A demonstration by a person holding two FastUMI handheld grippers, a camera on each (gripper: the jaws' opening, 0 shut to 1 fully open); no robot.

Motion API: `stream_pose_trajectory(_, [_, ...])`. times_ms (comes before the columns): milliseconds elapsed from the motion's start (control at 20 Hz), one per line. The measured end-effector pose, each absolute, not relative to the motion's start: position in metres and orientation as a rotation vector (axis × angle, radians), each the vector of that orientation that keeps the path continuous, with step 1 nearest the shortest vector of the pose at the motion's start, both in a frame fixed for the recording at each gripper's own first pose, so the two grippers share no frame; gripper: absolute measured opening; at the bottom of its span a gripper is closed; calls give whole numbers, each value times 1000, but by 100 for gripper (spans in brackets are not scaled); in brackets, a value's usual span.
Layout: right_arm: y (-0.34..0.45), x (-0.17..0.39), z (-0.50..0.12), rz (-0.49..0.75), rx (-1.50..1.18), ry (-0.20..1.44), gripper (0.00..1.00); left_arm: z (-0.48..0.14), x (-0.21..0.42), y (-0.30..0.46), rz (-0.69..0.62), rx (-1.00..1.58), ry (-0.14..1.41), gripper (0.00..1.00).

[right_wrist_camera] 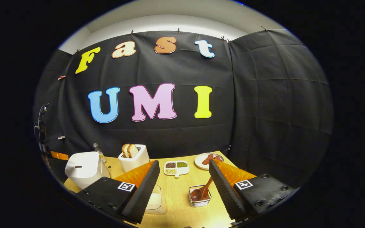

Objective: Close the left gripper, press the button to open the rice cooker; take a wooden spoon from the chopstick holder with the right hand, scoop a spoonful of rice and pour it into the rice cooker, then put the wooden spoon back into the chopstick holder.

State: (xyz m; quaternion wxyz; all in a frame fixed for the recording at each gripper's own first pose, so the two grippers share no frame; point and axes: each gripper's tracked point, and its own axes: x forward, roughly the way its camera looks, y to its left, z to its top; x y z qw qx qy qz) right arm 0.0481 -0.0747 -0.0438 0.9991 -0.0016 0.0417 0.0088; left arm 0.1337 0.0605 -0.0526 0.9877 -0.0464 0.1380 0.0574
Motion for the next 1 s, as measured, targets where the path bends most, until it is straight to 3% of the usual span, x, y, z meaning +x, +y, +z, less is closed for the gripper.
stream_pose_trajectory(400, [-83,45,-56,-11,-2,121,98,-89,176,79,109,-175,340,6])
stream_pose_trajectory(1000, [-90,47,-62,-21,38,145,98,-113,189,79,132,-156,413,6])
